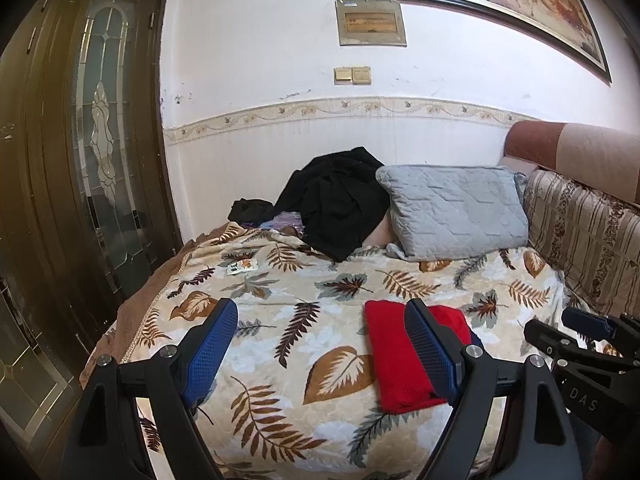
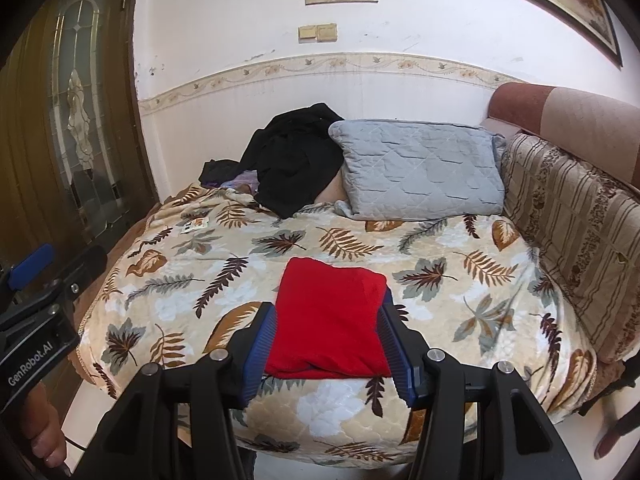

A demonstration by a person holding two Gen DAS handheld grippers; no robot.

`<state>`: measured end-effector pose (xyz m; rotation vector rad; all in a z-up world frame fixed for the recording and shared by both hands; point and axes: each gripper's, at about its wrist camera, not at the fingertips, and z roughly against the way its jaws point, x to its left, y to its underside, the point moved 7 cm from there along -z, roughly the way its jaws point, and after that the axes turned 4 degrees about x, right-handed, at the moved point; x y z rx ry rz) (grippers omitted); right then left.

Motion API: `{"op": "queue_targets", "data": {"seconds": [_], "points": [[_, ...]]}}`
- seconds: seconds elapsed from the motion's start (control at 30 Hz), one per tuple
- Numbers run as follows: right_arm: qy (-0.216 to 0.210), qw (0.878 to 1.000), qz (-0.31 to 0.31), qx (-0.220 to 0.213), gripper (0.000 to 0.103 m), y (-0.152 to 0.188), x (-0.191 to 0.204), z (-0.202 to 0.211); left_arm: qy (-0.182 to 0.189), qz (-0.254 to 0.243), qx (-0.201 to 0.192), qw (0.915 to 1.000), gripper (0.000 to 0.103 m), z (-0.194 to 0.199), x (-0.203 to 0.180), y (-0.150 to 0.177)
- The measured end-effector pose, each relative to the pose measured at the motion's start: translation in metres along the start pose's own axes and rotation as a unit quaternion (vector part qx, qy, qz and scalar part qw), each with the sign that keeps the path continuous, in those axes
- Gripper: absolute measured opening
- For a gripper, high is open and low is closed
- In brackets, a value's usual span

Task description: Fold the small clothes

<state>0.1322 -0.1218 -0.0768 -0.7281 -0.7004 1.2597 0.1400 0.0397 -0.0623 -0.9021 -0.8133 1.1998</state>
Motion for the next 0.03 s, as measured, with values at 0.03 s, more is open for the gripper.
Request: {"op": "queue_targets", "data": {"seconds": [0.03], "points": [[-0.001,1.0,0.0,0.001,0.057,-0.0007,0.0006,-0.0022,-0.001,0.0,0.002,1.0,0.086,-0.0032,0.0002,-0.0002]]}}
